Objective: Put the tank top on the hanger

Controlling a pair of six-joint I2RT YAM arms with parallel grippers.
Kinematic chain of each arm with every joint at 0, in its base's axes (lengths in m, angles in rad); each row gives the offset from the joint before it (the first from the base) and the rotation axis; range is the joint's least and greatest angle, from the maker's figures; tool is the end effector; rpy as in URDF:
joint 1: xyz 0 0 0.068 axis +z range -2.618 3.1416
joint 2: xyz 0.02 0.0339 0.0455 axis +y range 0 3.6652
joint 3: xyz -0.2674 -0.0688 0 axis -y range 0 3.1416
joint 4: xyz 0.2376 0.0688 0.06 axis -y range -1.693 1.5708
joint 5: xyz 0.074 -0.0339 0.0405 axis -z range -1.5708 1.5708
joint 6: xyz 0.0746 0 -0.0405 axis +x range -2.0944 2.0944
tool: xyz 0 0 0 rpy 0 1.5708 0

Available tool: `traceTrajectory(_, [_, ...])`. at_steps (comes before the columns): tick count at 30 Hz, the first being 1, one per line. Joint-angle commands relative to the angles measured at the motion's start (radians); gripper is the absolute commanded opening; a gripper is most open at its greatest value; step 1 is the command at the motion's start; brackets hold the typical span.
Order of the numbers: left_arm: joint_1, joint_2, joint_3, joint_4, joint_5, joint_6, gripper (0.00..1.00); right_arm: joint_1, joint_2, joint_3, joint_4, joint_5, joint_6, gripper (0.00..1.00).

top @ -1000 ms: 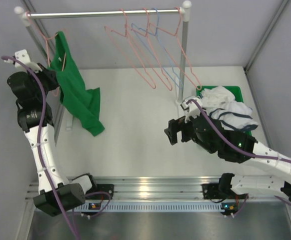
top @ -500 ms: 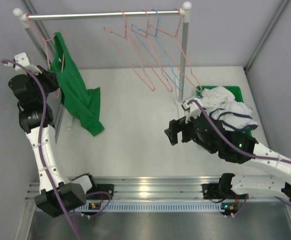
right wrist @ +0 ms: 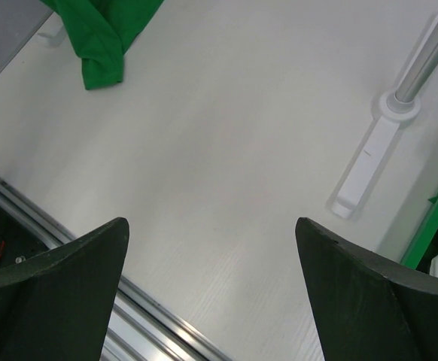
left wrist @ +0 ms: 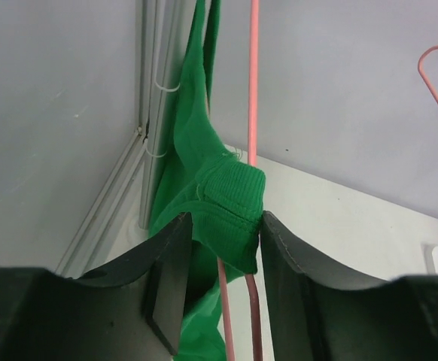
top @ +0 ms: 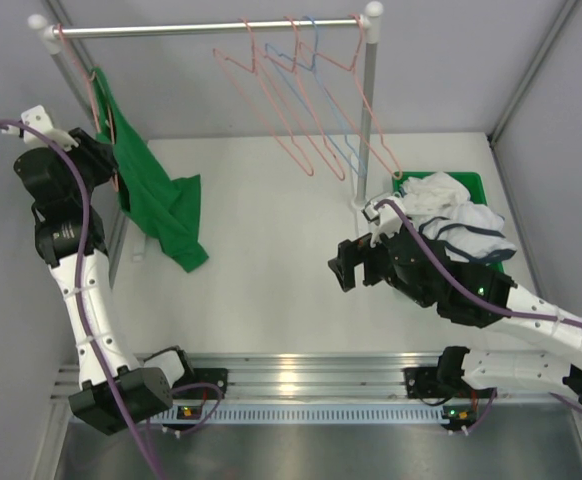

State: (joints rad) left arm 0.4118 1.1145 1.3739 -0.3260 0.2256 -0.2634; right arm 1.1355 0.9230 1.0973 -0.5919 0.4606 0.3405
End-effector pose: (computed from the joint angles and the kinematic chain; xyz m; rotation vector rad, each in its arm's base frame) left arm 0.2475 0.0899 0.4627 -0.3762 1.5923 -0.0710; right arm 0.1190 0.1773 0.3699 -0.4821 1.9186 0.5164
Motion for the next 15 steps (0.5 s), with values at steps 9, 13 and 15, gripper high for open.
traceTrajectory(9, [0.008, -0.047, 0.134, -0.088, -0.144, 0.006, 0.5, -0.014, -0.027, -0.007, 0.027, -0.023, -0.001, 0.92])
traceTrajectory(13, [0.005, -0.058, 0.175, -0.143, -0.213, -0.01, 0.55, -0.014, -0.041, -0.014, 0.027, -0.023, -0.001, 0.92])
traceTrajectory(15, [0.007, -0.077, 0.18, -0.148, -0.19, -0.014, 0.58, -0.013, -0.044, -0.019, 0.027, -0.022, -0.001, 0.92])
